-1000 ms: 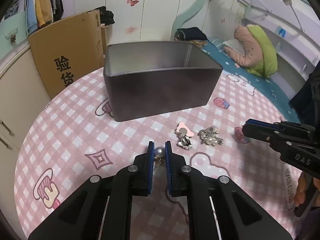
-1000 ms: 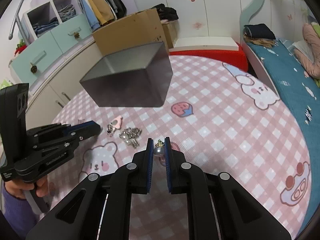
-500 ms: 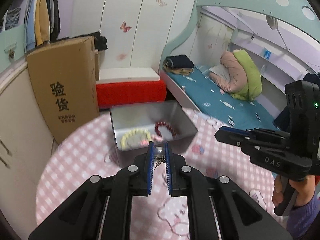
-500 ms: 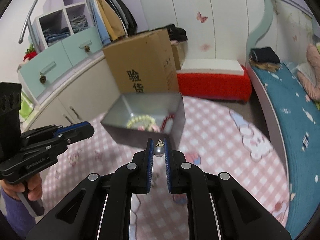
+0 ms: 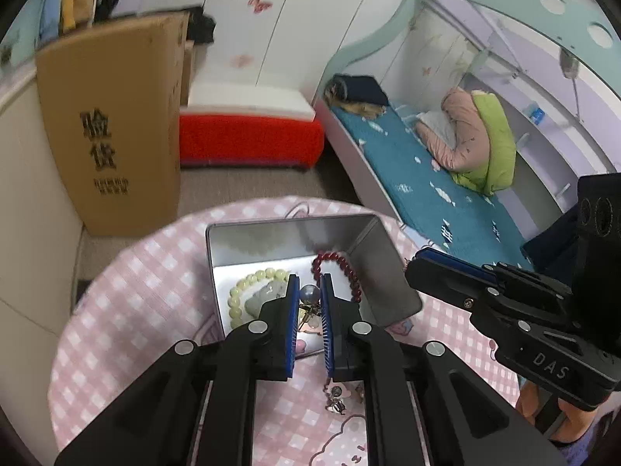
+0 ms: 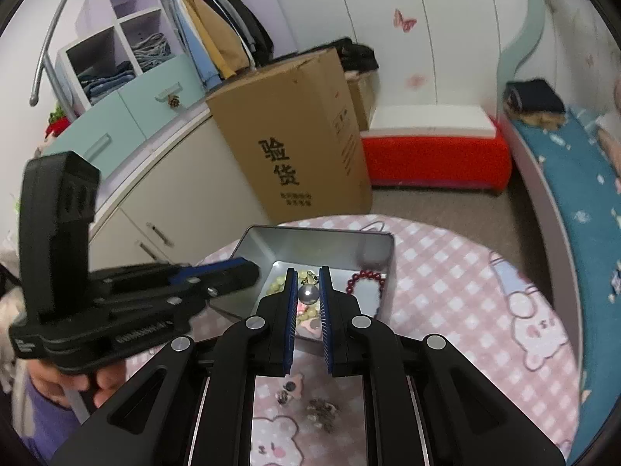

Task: Organize jewelry
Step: 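Carry both held earrings into the tin and open both grippers, then withdraw both grippers and grasp the silver earring cluster with the right gripper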

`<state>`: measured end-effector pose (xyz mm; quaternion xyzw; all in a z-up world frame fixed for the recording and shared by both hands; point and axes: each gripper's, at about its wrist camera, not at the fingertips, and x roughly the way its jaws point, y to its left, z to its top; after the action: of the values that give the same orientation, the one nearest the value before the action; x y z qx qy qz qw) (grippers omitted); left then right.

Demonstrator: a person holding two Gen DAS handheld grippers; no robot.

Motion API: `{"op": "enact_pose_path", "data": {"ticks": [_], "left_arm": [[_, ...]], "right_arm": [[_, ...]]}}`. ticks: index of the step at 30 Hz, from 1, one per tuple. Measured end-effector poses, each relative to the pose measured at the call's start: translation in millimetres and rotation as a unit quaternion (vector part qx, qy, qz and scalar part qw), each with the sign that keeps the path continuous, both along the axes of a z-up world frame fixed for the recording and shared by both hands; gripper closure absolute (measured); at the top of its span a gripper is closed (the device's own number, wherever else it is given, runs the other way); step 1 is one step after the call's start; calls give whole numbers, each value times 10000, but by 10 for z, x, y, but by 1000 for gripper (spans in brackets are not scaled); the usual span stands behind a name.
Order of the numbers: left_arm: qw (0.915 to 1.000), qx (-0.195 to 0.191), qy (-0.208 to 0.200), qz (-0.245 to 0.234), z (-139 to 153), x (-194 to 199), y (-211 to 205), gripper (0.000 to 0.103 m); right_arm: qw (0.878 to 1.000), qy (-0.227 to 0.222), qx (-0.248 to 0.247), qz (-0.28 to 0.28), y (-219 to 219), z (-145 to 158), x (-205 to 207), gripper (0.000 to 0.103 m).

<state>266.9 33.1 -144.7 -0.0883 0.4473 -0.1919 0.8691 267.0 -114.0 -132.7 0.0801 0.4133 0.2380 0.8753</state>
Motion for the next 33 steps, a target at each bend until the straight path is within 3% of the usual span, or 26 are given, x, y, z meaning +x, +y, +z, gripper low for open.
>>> {"op": "enact_pose_path", "data": {"ticks": [4,11,13,14,21,33], "left_arm": [[9997,-84,219,80,-117,68,34,94],[9996,44,229,151,-168,70,71,92],[9996,48,212,165,-159,73,79,76],[9996,42,198,185,-158,62,78,73],[9997,-6,151,206,-103,22,80,69],[9997,-46,-114,222,89,-143,53,51]], "right_arm": [[9998,201,-24,15,37,-157,95,91],[9992,401,-9,-15,52,-322,161,91],[9991,426,12,-31,57,-341,169,91],[9990,445,19,-29,59,-350,173,91],[9987,491,108,-40,50,-353,177,91],[9992,345,189,-80,-64,-184,33,89]]}}
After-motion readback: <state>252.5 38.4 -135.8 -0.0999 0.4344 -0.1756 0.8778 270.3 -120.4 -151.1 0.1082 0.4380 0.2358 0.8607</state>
